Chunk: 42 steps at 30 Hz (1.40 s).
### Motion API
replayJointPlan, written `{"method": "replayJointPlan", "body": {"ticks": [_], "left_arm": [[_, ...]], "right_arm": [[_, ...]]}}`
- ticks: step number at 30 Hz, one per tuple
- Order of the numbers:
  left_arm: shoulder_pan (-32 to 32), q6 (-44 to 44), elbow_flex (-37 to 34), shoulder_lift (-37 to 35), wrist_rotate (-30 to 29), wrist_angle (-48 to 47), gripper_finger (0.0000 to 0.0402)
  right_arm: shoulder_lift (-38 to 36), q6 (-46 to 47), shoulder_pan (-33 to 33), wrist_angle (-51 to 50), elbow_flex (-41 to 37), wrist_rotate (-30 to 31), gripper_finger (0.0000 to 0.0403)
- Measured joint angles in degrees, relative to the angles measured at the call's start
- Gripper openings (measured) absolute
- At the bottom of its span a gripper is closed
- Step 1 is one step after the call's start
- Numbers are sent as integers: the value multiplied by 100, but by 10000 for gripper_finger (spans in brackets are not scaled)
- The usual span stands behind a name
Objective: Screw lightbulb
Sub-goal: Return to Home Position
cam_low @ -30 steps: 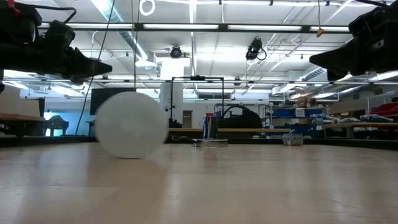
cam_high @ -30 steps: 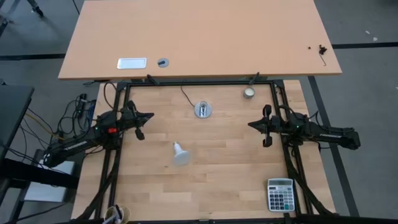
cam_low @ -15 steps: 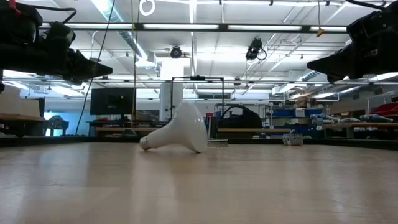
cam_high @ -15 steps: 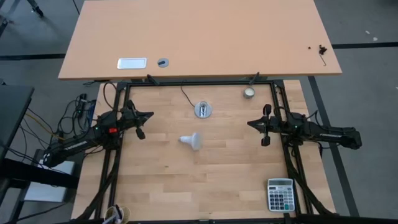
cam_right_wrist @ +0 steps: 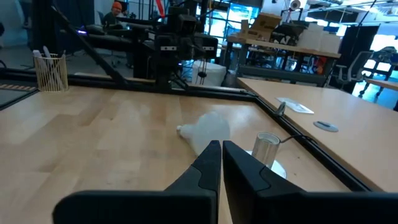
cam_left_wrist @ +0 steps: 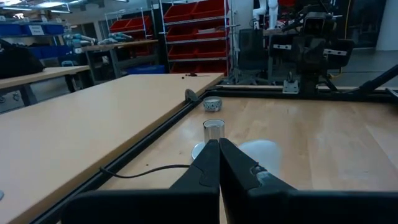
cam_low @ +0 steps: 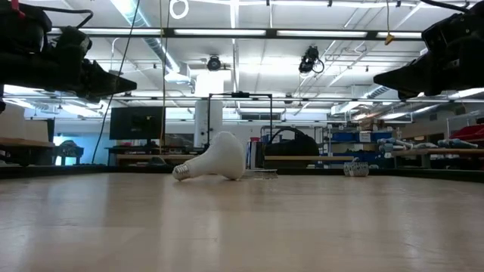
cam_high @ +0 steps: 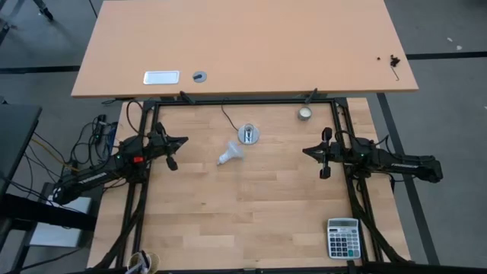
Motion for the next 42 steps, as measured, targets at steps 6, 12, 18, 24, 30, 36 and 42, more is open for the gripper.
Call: {"method": "replayJointPlan", "body": {"ticks": [6, 12, 18, 24, 30, 36, 42], "left_arm": [[0, -279, 0, 0, 2, 0, 1], [0, -299, -2, 0, 2, 0, 1], [0, -299, -2, 0, 2, 0, 1], [0, -299, -3, 0, 4, 0, 1], [0, -299, -4, 0, 4, 0, 1], [0, -299, -4, 0, 5, 0, 1], [0, -300, -4, 0, 7, 0, 1]], "right_arm": [[0, 0, 0, 0, 0, -7, 28], [0, 2, 0, -1, 0, -9, 25], [0, 2, 0, 1, 0, -9, 27], [0, 2, 0, 0, 0, -9, 27], [0, 2, 0, 1, 0, -9, 26], [0, 2, 0, 2, -2, -9, 28], [0, 2, 0, 0, -4, -9, 23]]}}
